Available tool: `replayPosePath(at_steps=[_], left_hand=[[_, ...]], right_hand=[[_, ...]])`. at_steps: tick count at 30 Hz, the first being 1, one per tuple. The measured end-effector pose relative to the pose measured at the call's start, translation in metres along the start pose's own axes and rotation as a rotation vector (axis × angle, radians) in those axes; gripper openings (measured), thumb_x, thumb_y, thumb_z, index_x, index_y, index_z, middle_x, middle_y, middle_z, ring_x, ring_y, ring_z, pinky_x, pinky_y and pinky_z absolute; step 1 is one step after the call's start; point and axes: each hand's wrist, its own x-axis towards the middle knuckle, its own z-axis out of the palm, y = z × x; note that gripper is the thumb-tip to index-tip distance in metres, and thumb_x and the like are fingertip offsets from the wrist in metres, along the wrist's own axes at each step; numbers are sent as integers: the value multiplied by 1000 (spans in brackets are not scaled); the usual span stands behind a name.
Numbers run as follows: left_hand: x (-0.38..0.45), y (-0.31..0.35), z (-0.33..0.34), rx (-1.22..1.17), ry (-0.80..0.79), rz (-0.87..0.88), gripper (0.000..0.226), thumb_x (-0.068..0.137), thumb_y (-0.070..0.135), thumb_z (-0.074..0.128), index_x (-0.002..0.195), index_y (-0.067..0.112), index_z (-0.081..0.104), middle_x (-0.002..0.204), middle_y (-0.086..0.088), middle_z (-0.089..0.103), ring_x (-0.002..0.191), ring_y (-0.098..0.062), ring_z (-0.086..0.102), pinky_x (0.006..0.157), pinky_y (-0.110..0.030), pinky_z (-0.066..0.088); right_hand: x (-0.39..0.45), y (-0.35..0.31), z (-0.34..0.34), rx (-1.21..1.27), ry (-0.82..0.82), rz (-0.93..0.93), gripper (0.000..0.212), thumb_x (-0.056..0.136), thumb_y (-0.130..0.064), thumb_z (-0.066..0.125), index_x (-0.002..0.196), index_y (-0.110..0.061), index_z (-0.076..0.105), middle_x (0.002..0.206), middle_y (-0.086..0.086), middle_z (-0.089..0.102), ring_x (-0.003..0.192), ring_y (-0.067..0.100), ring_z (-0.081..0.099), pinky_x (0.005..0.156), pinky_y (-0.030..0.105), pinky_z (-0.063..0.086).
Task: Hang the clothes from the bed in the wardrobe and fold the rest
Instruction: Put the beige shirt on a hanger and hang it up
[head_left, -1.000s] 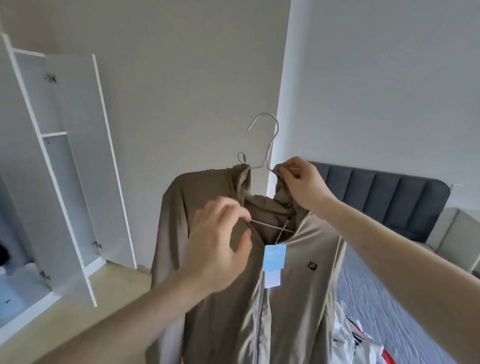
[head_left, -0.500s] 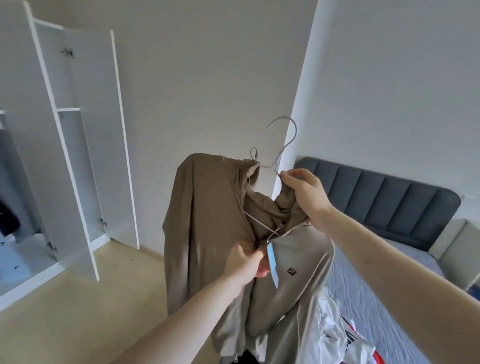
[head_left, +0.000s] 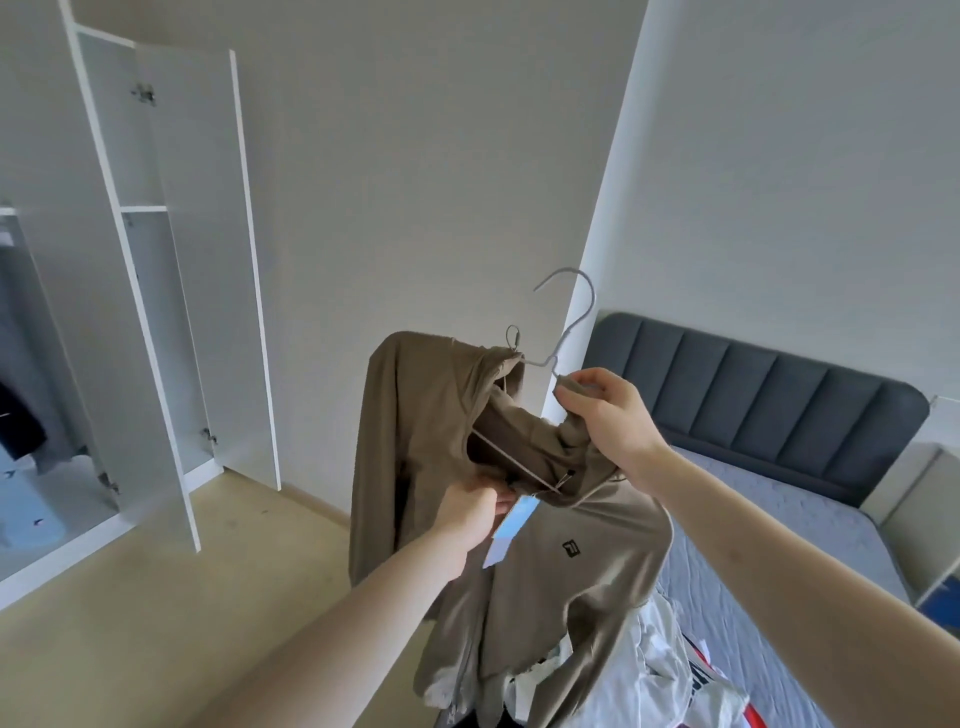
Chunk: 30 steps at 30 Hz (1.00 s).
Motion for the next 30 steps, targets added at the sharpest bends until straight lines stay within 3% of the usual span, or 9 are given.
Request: replayPosePath(at_steps=[3,5,9,13,16,19,23,26,30], left_hand=[[1,2,-3,-76,-90,-53,17,96,11,58,101,5,73,91,-12,73,89,-22,66,73,-28,52],[-3,-4,-8,-48,-155,-39,19,97,13,57,105,7,72,101,-14,75,94,-21,69,77,-29,57],[-11,-22,-20,86,-68,119,25,93,37,55,87,23,75,90,-3,73,85,-13,64,84,-32,51],[-20,-23,-23,-51,-53,142,25,85,37,50,72,17,56,77,-5,56,80,-19,51,79,-33,38],[-23,-17,-25,-68,-43,189,33,100,35,51,72,19,55,74,2,53,76,-15,49,75,-31,36],[-28,-14,-27,-52,-62,278,36,108,30,51,79,11,61,73,0,59,74,-14,55,71,-27,40],[-32,-14,-31,77,-13,441,22,101,7,58,98,21,75,88,13,76,82,2,68,75,-9,47],[-34,-16,-30,67,105,541,16,94,5,67,96,20,71,88,8,76,82,-5,71,74,-14,50],[-38,-13,-31,-120,176,532,19,87,10,79,92,13,61,88,1,79,86,-14,76,74,-20,55]], right_hand=[[-4,7,5,-45,-15,21,16,91,-36,74,103,-27,68,71,-12,73,65,7,65,66,27,55],[-6,7,5,-69,2,12,24,88,-41,74,106,-32,59,73,-13,73,63,4,66,63,26,55],[-7,7,1,-264,49,-102,39,86,-41,73,98,-37,36,83,-7,67,61,-2,61,53,16,44],[-8,7,2,-327,-90,-209,27,89,-10,72,87,-25,50,87,-15,58,74,-2,53,69,20,41],[-10,6,3,-337,-195,-234,36,84,7,67,68,-26,66,94,-11,58,91,-1,56,78,20,43],[-13,4,9,-397,-268,-128,37,83,-4,71,76,-40,77,110,-3,53,101,9,57,87,23,48],[-19,1,17,-414,-310,-124,26,78,-22,84,85,-46,79,100,1,50,93,9,56,81,17,46],[-22,3,22,-436,-318,-111,23,71,-42,92,86,-51,77,100,-4,52,95,7,58,85,18,47],[-25,6,30,-491,-299,-130,32,60,-62,91,87,-51,78,108,-2,54,98,7,60,86,22,50]])
